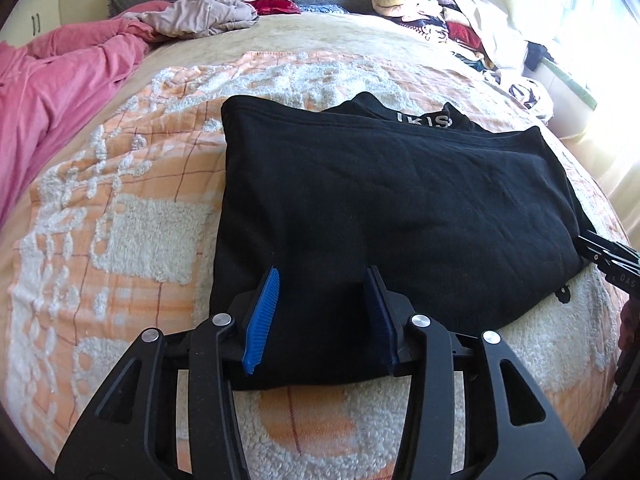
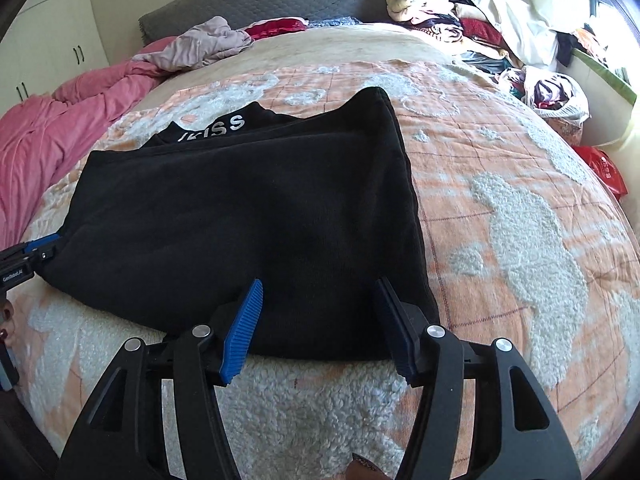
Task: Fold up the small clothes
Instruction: 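Lower the shirt flat and open both grippers, backing away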
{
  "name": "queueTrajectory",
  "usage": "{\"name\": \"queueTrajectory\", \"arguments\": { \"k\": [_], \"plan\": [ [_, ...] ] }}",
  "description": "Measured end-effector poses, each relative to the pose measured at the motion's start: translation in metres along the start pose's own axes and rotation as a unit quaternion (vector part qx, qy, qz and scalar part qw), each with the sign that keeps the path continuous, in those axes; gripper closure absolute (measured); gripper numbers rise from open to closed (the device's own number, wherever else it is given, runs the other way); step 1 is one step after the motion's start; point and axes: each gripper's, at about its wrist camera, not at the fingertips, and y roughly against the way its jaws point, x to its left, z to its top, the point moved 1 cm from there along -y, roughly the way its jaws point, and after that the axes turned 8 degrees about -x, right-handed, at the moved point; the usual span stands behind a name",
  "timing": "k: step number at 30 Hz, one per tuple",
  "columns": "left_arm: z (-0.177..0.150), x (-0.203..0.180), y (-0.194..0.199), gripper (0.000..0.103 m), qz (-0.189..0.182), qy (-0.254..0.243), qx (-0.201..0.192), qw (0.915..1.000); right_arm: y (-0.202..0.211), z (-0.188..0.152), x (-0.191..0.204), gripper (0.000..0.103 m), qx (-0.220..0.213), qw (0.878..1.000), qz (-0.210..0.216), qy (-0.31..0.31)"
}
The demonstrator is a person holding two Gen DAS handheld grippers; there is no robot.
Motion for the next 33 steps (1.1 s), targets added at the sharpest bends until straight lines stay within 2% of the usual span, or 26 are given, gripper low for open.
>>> {"name": "queueTrajectory", "arguments": {
  "k": [3, 10, 14, 19, 21, 22, 23, 25, 26, 33],
  "plan": [
    [0.000, 0.001, 0.002, 0.066, -0.006, -0.004, 0.003, 1.0000, 0.004, -0.004, 0.004, 0.046, -0.004, 1.000, -0.009, 0.000],
    [0.004, 0.013, 0.010, 0.059, -0.023, 0.015, 0.011, 0.9996, 0.009, -0.007, 0.008, 0.037, -0.008, 1.000, -0.018, -0.009],
    [0.007, 0.019, 0.018, 0.051, -0.026, 0.021, 0.008, 0.9994, 0.013, -0.008, 0.012, 0.026, -0.009, 1.000, -0.021, -0.013],
    [0.010, 0.026, 0.025, 0.051, -0.026, 0.032, 0.005, 0.9991, 0.017, -0.006, 0.021, 0.025, -0.012, 0.999, -0.028, -0.014],
    [0.011, 0.026, 0.027, 0.048, -0.025, 0.030, 0.003, 0.9992, 0.021, -0.005, 0.026, 0.022, -0.017, 1.000, -0.019, -0.016],
    [0.012, 0.026, 0.029, 0.045, -0.023, 0.029, 0.002, 0.9993, 0.023, -0.005, 0.031, 0.016, -0.020, 1.000, -0.010, -0.015],
    [0.012, 0.026, 0.030, 0.044, -0.023, 0.028, 0.001, 0.9994, 0.025, -0.004, 0.036, 0.015, -0.022, 1.000, -0.005, -0.012],
    [0.013, 0.027, 0.032, 0.042, -0.020, 0.029, -0.002, 0.9994, 0.030, -0.002, 0.049, 0.015, -0.031, 1.000, 0.004, 0.000],
    [0.014, 0.028, 0.033, 0.037, -0.018, 0.029, -0.003, 0.9994, 0.031, -0.002, 0.055, 0.014, -0.032, 0.999, 0.010, 0.006],
    [0.017, 0.039, 0.038, 0.025, 0.003, 0.036, -0.010, 0.9993, 0.036, 0.001, 0.111, 0.012, -0.042, 0.996, 0.042, 0.067]
  ]
}}
